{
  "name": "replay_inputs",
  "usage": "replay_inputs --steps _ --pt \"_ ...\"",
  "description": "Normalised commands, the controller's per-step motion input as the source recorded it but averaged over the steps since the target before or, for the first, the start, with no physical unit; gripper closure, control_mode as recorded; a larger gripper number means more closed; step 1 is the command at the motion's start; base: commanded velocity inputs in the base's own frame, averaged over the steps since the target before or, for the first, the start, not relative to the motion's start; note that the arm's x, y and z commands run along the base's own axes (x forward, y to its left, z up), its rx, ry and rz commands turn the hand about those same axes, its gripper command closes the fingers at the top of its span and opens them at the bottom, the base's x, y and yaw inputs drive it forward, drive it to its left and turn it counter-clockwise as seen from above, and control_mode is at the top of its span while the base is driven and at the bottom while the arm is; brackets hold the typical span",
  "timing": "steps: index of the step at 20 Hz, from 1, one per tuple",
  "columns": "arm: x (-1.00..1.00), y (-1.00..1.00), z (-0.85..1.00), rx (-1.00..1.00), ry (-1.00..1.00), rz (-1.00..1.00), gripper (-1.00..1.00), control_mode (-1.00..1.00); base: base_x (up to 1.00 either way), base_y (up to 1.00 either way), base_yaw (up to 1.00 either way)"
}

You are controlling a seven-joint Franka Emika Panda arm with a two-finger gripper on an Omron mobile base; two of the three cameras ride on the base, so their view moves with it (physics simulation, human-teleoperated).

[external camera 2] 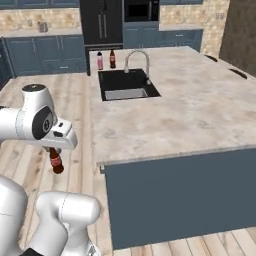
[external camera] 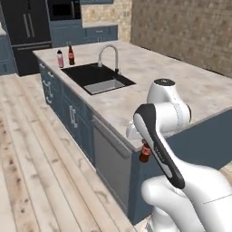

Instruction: Place the large bottle from the dining counter next to the other large bottle outside the sink, and place the small bottle from the dining counter next to the other small bottle inside the sink.

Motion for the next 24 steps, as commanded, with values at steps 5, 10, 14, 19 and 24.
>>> replay_inputs --steps 5,10,14,19,24 --pt "0.00 0.00 0.00 0.00 0.00 0.00 1.00 1.00 0.54 1.00 -0.40" --pt "0.00 0.00 0.00 0.00 0.00 0.00 1.00 1.00 0.64 1.00 -0.43" --pt "0.00 0.00 0.00 0.00 0.00 0.00 1.00 1.00 0.69 1.00 -0.44" --pt "0.00 0.00 0.00 0.00 0.00 0.00 1.00 1.00 0.68 1.00 -0.45" --pt "0.00 0.00 0.00 0.00 0.00 0.00 1.00 1.00 0.58 1.00 -0.44"
